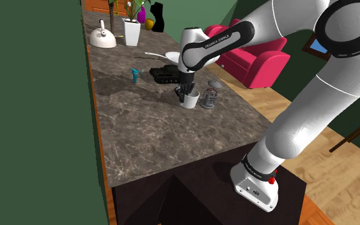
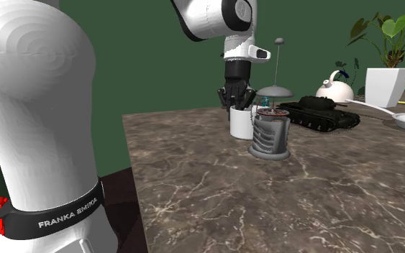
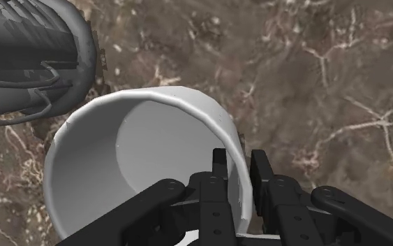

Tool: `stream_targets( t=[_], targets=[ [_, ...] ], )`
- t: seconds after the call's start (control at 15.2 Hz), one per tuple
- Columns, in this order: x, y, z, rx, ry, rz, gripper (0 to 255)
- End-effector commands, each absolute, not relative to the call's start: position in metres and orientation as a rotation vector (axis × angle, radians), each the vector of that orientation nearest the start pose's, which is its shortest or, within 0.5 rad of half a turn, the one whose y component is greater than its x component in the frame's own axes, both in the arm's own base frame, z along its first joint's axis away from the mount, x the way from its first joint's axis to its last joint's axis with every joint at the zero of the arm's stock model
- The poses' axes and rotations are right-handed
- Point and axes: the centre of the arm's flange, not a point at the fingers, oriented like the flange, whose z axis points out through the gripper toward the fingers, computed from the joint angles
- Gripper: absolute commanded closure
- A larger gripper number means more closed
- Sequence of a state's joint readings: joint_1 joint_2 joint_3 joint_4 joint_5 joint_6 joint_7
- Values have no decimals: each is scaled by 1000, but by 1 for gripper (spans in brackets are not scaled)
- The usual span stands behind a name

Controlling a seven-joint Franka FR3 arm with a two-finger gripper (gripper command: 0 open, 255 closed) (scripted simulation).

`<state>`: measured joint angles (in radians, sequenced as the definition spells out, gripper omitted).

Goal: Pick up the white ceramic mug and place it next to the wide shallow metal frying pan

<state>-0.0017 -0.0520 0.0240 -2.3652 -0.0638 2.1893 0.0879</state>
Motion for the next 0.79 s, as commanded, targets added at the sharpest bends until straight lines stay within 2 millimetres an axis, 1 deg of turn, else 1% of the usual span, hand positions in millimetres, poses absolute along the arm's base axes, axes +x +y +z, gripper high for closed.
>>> stream_targets(
  t=[0.0, 0.4, 0.73],
  targets=[
    [479, 8, 337, -3193, 41, 193, 255],
    [479, 8, 337, -3193, 41, 193, 255],
    [479, 8, 363, -3193, 41, 193, 255]
  ],
)
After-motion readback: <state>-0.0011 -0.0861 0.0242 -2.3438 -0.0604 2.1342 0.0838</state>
